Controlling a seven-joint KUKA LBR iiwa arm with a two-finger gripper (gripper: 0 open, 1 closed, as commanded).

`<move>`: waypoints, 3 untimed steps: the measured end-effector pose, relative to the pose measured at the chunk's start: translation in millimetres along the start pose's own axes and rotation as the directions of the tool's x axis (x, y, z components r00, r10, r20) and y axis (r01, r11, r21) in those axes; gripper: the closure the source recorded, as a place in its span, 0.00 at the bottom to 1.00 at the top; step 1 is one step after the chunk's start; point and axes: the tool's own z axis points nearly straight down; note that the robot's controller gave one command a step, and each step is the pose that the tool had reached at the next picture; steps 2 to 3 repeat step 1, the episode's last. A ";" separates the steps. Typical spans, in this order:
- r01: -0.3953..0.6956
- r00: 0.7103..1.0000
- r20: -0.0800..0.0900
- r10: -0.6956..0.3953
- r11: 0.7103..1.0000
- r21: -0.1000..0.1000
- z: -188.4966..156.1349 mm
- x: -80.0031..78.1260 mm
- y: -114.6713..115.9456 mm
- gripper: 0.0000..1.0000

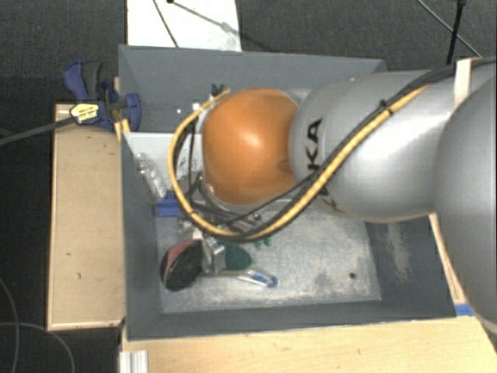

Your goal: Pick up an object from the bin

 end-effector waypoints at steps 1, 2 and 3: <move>-0.019 1.000 0.001 0.019 1.000 0.001 -91.8 -5.0 -17.4 1.00; -0.019 1.000 0.001 0.019 1.000 0.001 -91.8 -5.0 -17.4 1.00; -0.019 1.000 0.001 0.019 1.000 0.001 -91.8 -5.0 -17.4 1.00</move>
Offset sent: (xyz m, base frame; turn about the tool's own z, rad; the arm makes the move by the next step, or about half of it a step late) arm 0.0093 -0.0129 0.0866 0.0141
